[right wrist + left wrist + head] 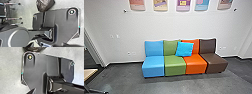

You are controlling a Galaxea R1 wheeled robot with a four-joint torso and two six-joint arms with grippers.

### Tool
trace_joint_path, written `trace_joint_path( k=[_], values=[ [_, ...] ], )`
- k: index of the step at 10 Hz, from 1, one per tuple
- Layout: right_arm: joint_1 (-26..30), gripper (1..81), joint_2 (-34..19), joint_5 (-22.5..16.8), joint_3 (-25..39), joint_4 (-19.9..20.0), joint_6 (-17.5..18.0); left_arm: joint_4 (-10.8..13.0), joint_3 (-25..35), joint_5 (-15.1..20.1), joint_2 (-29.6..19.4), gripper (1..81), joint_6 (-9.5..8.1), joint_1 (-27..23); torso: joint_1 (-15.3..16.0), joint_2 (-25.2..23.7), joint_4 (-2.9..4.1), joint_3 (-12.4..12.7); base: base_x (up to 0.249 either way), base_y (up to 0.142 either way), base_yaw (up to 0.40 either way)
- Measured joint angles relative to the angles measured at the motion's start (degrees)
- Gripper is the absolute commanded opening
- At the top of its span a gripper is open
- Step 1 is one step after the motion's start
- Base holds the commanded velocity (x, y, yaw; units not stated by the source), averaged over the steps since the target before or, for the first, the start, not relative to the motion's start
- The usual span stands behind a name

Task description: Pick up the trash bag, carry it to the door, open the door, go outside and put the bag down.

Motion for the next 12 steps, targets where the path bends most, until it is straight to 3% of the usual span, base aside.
trace_joint_path(
  k=[3,4,8,12],
  values=[
    [4.06,81.1,-3.66,0.0,4.66,1.46,0.0,-3.23,0.06,0.01,-0.57,81.1,0.0,-2.54,3.78,-5.88,0.0,-5.51,0.0,0.0,0.0],
    [5.0,81.1,-4.16,-0.29,5.29,2.07,0.0,-4.58,0.09,0.15,-0.61,81.1,0.0,-3.61,4.77,-7.3,0.0,-6.14,0.0,0.0,0.0],
    [9.63,81.1,-7.66,-4.13,8.66,4.45,0.0,-10.45,0.2,0.69,-1.68,81.1,-0.02,-6.86,9.61,-15.04,0.0,-6.95,0.0,0.0,0.0],
    [12.89,81.1,-9.36,-7.11,9.48,6.68,0.0,-13.2,5.22,1.24,-3.58,81.1,0.0,-7.0,14.84,-23.39,0.0,-6.97,0.0,0.0,0.0]
  ],
)
